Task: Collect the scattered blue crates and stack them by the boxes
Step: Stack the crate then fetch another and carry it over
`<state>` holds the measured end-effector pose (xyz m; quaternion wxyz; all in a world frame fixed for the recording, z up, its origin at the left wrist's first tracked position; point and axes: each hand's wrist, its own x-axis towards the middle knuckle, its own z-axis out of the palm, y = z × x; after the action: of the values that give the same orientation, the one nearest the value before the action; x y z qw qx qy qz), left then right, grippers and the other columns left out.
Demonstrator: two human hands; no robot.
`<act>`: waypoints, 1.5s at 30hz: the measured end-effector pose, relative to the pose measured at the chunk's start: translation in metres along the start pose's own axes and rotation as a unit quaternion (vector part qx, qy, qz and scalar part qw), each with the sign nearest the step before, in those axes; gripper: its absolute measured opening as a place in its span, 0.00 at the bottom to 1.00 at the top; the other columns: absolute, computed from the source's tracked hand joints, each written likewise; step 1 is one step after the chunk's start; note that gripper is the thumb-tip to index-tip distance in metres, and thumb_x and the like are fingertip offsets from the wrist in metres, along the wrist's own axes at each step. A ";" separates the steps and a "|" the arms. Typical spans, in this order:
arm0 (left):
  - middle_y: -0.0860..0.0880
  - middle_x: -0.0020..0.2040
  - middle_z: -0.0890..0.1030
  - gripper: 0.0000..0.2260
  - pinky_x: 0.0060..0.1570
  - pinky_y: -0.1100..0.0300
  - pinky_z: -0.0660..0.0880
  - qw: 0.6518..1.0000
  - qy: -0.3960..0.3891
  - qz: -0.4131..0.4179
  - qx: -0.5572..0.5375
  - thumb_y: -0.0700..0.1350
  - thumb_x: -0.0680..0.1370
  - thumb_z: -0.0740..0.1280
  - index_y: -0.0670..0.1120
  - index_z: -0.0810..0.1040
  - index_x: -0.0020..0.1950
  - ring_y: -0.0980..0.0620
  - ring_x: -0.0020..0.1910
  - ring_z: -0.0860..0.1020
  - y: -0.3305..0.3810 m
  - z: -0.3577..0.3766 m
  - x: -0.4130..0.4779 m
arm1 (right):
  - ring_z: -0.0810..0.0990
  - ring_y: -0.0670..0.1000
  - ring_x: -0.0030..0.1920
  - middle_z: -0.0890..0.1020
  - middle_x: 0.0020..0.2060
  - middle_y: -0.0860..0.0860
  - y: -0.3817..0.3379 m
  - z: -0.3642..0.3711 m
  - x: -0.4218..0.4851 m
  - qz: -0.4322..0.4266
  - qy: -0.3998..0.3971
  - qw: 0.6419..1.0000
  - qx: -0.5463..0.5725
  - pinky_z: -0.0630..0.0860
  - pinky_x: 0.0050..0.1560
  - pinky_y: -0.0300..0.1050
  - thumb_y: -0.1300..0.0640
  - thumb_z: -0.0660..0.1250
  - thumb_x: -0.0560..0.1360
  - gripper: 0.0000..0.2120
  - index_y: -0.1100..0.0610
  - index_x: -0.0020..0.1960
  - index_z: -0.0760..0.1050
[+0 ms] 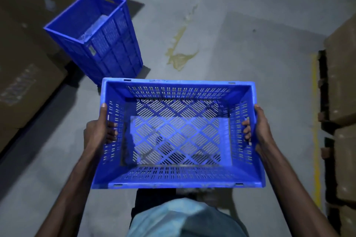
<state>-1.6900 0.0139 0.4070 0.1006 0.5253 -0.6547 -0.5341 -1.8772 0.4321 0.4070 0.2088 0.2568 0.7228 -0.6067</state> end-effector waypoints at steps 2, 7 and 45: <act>0.37 0.33 0.82 0.40 0.34 0.54 0.76 1.000 0.009 -0.011 -0.008 0.77 0.73 0.59 0.38 0.83 0.41 0.43 0.28 0.79 0.019 0.017 0.043 | 0.65 0.51 0.16 0.71 0.21 0.53 -0.034 0.033 0.042 -0.003 -0.004 1.000 -0.009 0.63 0.19 0.38 0.14 0.66 0.43 0.47 0.58 0.35 0.74; 0.37 0.32 0.81 0.37 0.32 0.55 0.75 0.998 0.025 -0.040 -0.035 0.73 0.77 0.60 0.38 0.83 0.41 0.44 0.27 0.78 0.081 0.056 0.155 | 0.66 0.51 0.17 0.71 0.21 0.53 -0.120 0.124 0.137 0.004 -0.007 0.999 -0.035 0.63 0.19 0.38 0.15 0.66 0.51 0.44 0.57 0.36 0.73; 0.50 0.25 0.77 0.29 0.24 0.61 0.70 0.874 0.358 -0.151 -0.291 0.73 0.77 0.62 0.46 0.77 0.40 0.52 0.20 0.72 0.383 -0.018 0.606 | 0.65 0.47 0.16 0.70 0.19 0.49 -0.659 0.879 0.425 -0.024 -0.462 0.839 -0.288 0.60 0.21 0.34 0.33 0.56 0.80 0.29 0.58 0.39 0.74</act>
<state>-2.1591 -0.5256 0.4627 0.3948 0.7199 -0.3021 -0.4844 -2.6292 -0.4696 0.4984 0.5685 -0.1422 0.6902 -0.4245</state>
